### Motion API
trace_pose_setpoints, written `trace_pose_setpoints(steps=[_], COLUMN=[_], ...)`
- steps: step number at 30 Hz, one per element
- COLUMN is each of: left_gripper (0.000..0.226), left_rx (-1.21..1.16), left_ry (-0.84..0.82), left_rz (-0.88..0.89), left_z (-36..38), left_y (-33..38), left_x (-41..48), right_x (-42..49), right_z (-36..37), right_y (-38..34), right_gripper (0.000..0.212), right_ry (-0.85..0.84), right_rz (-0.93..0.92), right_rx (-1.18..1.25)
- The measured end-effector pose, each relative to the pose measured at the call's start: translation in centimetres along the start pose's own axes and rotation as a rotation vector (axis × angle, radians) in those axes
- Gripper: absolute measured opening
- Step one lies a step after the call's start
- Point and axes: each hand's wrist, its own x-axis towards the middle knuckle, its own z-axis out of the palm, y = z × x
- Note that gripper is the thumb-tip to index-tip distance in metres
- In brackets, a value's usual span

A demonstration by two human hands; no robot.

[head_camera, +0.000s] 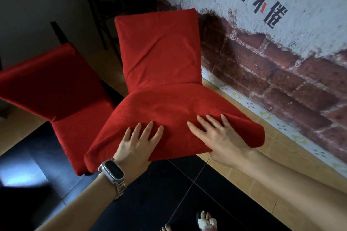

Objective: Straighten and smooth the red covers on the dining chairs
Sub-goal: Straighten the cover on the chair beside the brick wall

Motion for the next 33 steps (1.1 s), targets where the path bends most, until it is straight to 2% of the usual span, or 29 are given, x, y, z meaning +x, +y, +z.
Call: trace_pose_setpoints(steps=[5, 13, 25, 33], left_gripper=[0.095, 0.093, 0.092, 0.094], left_rx=[0.017, 0.009, -0.001, -0.029], left_ry=[-0.079, -0.180, -0.187, -0.127], left_rz=[-0.005, 0.000, 0.003, 0.041], left_z=[0.1, 0.1, -0.8, -2.2], left_y=[0.3, 3.0, 4.9, 5.9], left_x=[0.0, -0.6, -2.2, -3.4], right_x=[-0.6, -2.5, -4.9, -6.6], right_z=[0.4, 1.1, 0.8, 0.2], right_y=[0.0, 0.8, 1.3, 2.2], right_gripper=[0.094, 0.093, 0.090, 0.092], right_ry=[-0.003, -0.039, -0.018, -0.012], right_rz=[-0.009, -0.011, -0.041, -0.066], right_rx=[-0.002, -0.003, 0.024, 0.034])
